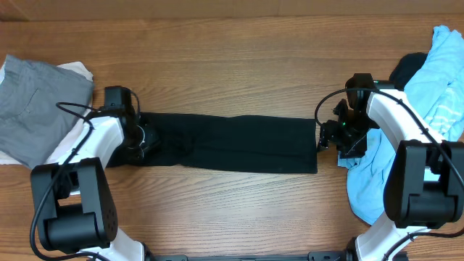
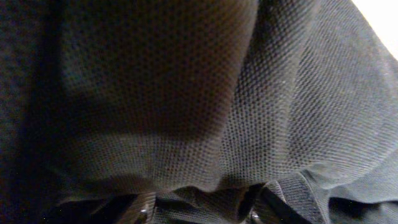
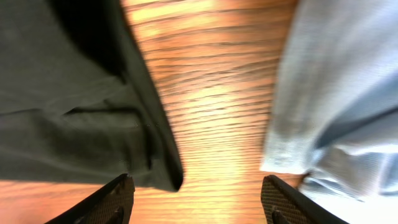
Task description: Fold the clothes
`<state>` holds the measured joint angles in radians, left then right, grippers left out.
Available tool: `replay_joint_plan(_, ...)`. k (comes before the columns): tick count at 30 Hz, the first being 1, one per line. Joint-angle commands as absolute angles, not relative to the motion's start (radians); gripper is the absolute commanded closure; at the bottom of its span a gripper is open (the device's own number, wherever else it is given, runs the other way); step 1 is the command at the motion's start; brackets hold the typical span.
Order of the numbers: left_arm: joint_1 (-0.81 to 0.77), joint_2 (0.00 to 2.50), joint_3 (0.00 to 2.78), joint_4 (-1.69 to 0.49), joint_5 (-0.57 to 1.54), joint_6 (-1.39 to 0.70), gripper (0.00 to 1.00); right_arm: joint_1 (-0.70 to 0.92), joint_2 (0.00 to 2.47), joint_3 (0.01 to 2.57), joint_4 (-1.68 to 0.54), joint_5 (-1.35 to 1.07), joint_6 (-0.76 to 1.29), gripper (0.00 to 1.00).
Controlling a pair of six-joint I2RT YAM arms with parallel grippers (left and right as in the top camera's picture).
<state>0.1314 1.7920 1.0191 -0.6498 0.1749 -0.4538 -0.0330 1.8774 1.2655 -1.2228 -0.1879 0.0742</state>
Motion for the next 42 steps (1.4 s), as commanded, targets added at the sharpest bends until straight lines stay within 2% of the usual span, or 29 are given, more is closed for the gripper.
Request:
replay_joint_plan(1, 0.144, 1.876, 0.971, -0.674, 0.107, -0.422, 0.46, -0.037, 1.848, 1.262, -1.219, -0.284, 0.002, 0.31)
replay_joint_plan(3, 0.139, 1.876, 0.971, -0.704, 0.125, -0.422, 0.42, -0.028, 1.848, 1.262, -1.211, -0.286, -0.005, 0.3)
replay_joint_plan(4, 0.138, 1.876, 0.971, -0.713, 0.128, -0.422, 0.37, -0.024, 1.848, 1.262, -1.205, -0.289, -0.005, 0.3)
replay_joint_plan(5, 0.138, 1.876, 0.971, -0.723, 0.128, -0.422, 0.3, -0.019, 1.848, 1.262, -1.2, -0.291, -0.005, 0.3)
replay_joint_plan(6, 0.138, 1.876, 0.971, -0.73, 0.128, -0.422, 0.16, -0.013, 1.848, 1.262, -1.193, -0.29, -0.005, 0.3)
replay_joint_plan(7, 0.138, 1.876, 0.971, -0.733, 0.128, -0.422, 0.08, -0.009, 1.848, 1.262, -1.187, -0.291, -0.005, 0.29)
replay_joint_plan(16, 0.137, 1.876, 0.971, -0.737, 0.131, -0.422, 0.06, 0.065, 1.848, 1.217, -1.08, -0.29, -0.004, 0.22)
replay_joint_plan(24, 0.137, 1.876, 0.971, -0.736, 0.131, -0.422, 0.06, 0.068, 1.848, 1.084, -0.878, -0.291, 0.03, 0.23)
replay_joint_plan(28, 0.137, 1.876, 0.971, -0.741, 0.131, -0.423, 0.06, 0.075, 1.848, 1.061, -0.854, -0.331, 0.029, 0.34)
replay_joint_plan(32, 0.137, 1.876, 0.971, -0.74, 0.131, -0.422, 0.06, 0.094, 1.848, 1.059, -0.859, -0.369, 0.029, 0.39)
replay_joint_plan(34, 0.137, 1.876, 0.971, -0.743, 0.131, -0.423, 0.06, 0.103, 1.848, 1.059, -0.849, -0.371, 0.03, 0.53)
replay_joint_plan(36, 0.137, 1.876, 0.971, -0.745, 0.131, -0.423, 0.07, 0.109, 1.848, 1.059, -0.845, -0.382, 0.03, 0.56)
replay_joint_plan(37, 0.137, 1.876, 0.971, -0.748, 0.131, -0.423, 0.07, 0.11, 1.848, 1.059, -0.841, -0.391, 0.03, 0.6)
replay_joint_plan(38, 0.137, 1.876, 0.971, -0.749, 0.131, -0.423, 0.07, 0.112, 1.848, 1.059, -0.839, -0.391, 0.03, 0.69)
replay_joint_plan(40, 0.137, 1.876, 0.971, -0.752, 0.133, -0.423, 0.07, 0.111, 1.848, 1.06, -0.833, -0.39, 0.03, 0.96)
replay_joint_plan(42, 0.137, 1.873, 0.978, -0.759, 0.132, -0.413, 0.09, 0.11, 1.848, 1.06, -0.822, -0.377, 0.04, 0.96)
